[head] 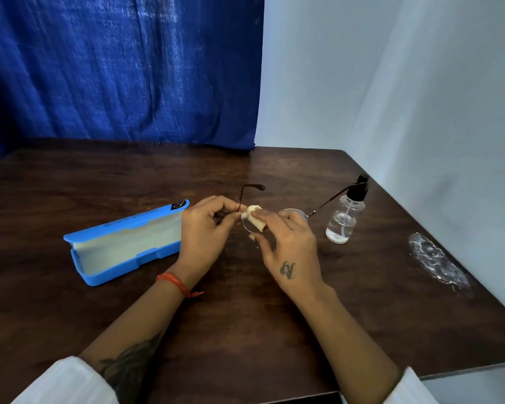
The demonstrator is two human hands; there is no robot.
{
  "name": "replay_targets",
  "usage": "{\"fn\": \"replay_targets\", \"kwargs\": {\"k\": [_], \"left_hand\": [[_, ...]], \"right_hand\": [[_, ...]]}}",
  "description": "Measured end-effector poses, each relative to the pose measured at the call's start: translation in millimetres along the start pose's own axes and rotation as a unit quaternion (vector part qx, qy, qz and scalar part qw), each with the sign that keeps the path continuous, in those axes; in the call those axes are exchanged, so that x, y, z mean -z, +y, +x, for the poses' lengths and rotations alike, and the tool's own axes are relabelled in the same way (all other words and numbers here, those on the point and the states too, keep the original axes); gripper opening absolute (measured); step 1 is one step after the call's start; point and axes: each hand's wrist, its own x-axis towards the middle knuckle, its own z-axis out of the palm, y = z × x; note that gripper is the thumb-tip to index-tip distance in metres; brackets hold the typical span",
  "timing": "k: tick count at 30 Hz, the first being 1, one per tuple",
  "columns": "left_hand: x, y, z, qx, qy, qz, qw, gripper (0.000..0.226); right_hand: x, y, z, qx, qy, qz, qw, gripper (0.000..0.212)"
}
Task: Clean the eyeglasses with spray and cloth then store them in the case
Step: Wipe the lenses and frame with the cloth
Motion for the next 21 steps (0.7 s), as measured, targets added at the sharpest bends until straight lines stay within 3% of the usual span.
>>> {"fn": "replay_targets", "kwargs": {"k": [6, 13, 16, 21], "left_hand": [[1.1, 0.2, -1.7, 0.032, -0.014, -0.032, 0.999, 0.029], [2.0, 1.8, -2.6, 0.008, -0.021, -0.017, 1.0, 0.024], [1.2, 0.5, -3.6, -0.006, -0.02, -0.007, 1.0, 0.026], [-0.4, 1.1, -4.5, -0.016, -0.018, -0.003, 1.0, 0.025]], "right_hand": [[-1.4, 4.3, -0.8, 0.024, 0.029, 0.0, 0.999, 0.022], [-6.0, 1.3, -3.0, 0.015, -0.019, -0.058, 0.998, 0.033], [-7.2, 2.2, -1.7, 0.025, -0.04, -0.037, 0.998, 0.032], [-1.8, 4.8, 0.0, 0.006, -0.005, 0.021, 1.0, 0.022]]}}
